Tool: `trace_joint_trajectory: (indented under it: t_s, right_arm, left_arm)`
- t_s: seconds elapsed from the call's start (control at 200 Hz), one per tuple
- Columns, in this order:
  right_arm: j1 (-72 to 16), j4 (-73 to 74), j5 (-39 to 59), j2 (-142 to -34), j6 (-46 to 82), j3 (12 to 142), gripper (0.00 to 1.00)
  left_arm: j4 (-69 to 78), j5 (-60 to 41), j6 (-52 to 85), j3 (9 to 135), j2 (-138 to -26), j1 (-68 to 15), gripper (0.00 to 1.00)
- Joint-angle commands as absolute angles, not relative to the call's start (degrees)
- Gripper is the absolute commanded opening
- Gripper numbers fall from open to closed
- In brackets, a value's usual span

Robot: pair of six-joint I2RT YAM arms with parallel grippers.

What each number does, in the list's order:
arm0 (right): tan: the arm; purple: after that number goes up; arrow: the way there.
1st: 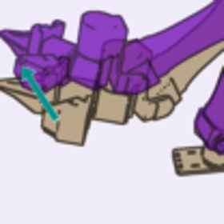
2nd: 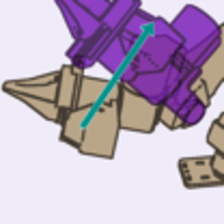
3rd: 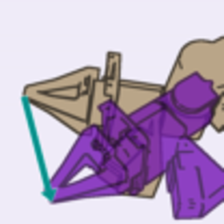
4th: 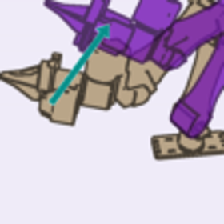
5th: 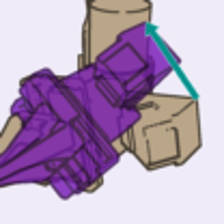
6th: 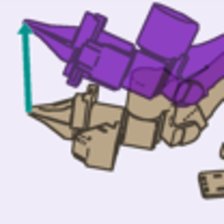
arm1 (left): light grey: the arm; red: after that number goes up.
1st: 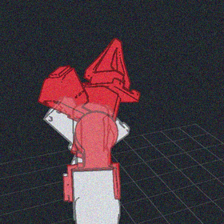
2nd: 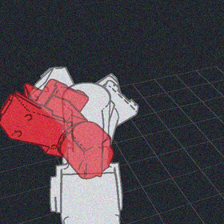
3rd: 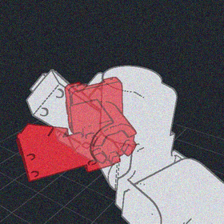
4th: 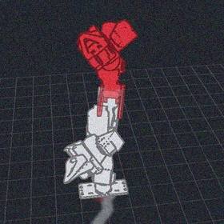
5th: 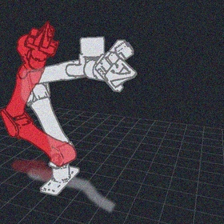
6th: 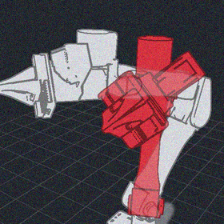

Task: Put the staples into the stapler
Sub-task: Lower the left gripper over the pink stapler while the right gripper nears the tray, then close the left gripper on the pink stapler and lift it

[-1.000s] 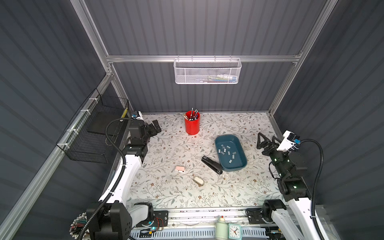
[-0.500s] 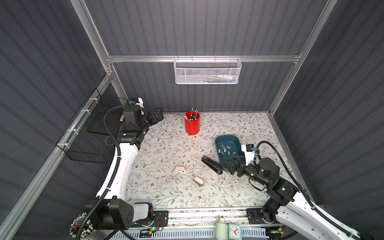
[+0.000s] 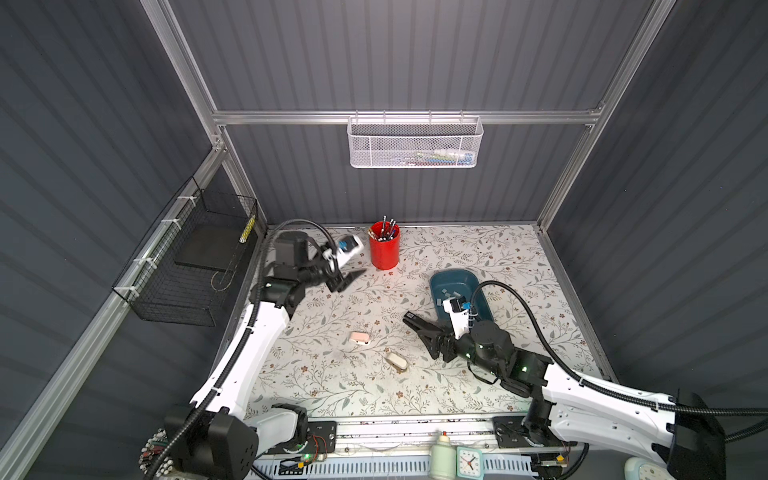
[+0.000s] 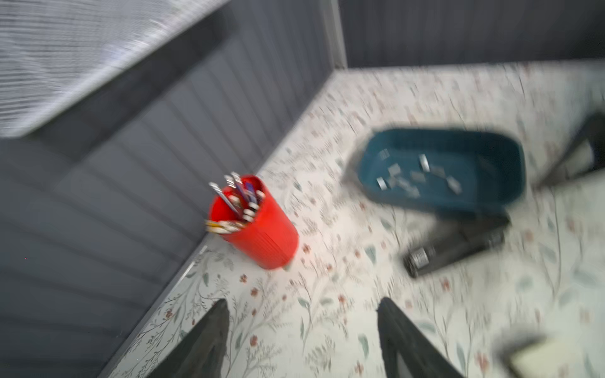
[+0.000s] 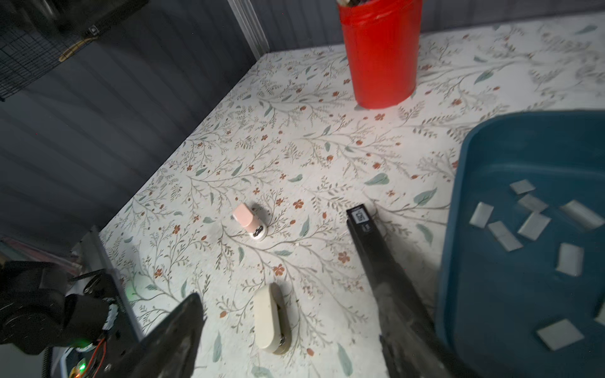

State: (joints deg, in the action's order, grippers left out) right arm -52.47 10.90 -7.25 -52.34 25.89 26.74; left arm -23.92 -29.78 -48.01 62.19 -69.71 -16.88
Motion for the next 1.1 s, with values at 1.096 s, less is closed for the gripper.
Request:
trace_joint_trajectory:
  t_s: [1.096]
  right_arm:
    - [-14.94, 10.64, 0.42, -33.32, 22.58, 13.45, 0.99]
  left_arm:
    - [-36.70, -5.49, -70.34, 53.10, -83.79, -33.03, 0.54]
